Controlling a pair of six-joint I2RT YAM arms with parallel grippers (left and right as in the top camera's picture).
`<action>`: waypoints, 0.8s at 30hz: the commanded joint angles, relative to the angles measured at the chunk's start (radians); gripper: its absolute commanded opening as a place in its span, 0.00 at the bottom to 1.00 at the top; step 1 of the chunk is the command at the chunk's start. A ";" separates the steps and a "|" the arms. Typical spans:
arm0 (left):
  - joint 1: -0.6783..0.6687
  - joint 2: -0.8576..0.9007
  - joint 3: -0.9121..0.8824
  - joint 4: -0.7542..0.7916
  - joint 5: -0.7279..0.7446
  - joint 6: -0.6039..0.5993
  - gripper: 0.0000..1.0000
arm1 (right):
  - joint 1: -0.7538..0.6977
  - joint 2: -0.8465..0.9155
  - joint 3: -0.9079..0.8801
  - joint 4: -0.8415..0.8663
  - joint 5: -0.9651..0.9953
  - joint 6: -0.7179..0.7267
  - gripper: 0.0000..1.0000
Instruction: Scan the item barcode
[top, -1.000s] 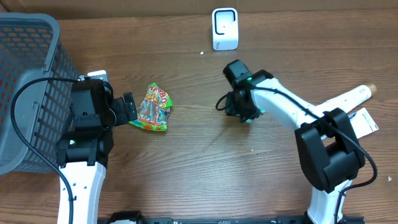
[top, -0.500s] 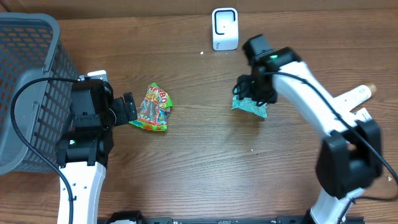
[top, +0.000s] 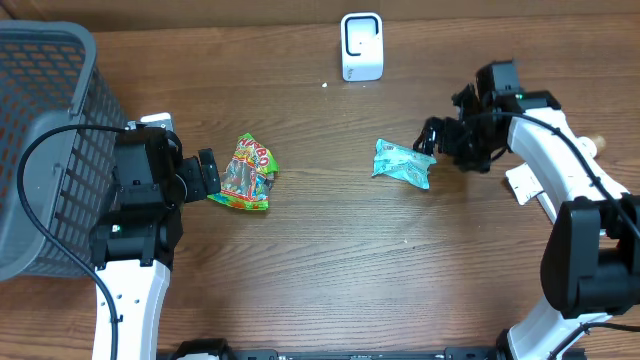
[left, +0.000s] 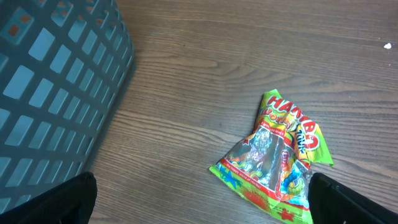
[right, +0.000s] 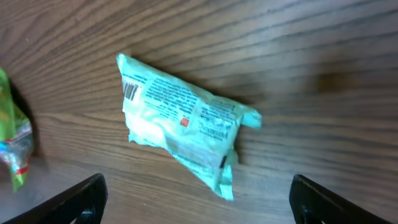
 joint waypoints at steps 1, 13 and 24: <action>0.004 -0.006 0.003 0.003 -0.009 0.014 1.00 | -0.006 -0.002 -0.066 0.072 -0.142 -0.011 0.95; 0.004 -0.006 0.003 0.003 -0.009 0.014 1.00 | 0.008 0.046 -0.190 0.314 -0.153 0.084 0.92; 0.004 -0.006 0.003 0.003 -0.009 0.014 1.00 | -0.002 0.139 -0.190 0.347 -0.208 0.141 0.69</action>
